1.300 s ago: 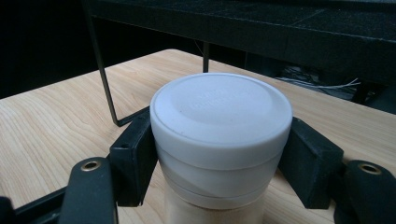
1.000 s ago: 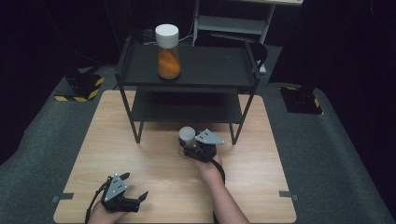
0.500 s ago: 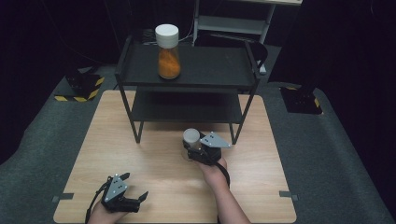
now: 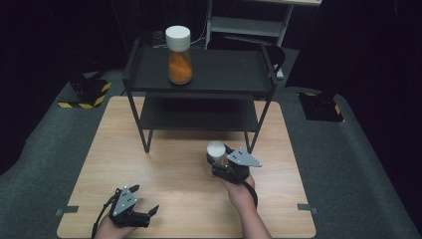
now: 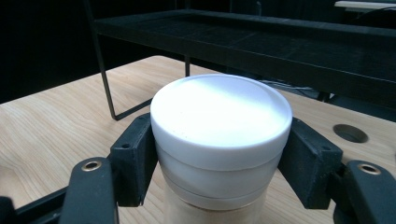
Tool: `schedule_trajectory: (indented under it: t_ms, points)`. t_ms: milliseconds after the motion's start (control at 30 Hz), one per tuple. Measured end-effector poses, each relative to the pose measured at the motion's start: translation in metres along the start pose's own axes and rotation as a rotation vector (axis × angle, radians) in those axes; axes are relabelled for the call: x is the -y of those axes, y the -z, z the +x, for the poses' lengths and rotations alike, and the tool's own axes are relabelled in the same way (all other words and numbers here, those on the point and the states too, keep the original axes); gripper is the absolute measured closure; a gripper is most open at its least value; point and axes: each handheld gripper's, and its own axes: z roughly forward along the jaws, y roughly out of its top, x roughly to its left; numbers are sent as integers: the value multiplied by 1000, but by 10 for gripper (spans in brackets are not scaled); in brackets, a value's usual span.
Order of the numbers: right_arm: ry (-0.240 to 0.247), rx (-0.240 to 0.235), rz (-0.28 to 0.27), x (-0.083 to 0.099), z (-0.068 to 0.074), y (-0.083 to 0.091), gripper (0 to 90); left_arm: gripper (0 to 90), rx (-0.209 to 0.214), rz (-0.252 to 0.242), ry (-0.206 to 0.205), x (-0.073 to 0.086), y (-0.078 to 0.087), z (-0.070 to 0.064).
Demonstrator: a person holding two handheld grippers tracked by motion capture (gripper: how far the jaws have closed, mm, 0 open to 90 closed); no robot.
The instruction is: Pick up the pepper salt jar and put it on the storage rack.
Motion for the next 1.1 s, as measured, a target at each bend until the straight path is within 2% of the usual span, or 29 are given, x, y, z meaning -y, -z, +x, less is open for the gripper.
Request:
schedule_trajectory:
  t_ms: [467,900,1100]
  points:
    - [-1,36,-35,-1,-3,36,339,6,4,-3,4,1,0,1]
    - [8,79,-85,-9,-3,70,340,5,5,1,-6,0,0,0]
    - [1,83,-100,-15,-2,80,340,6,7,2,-5,0,0,0]
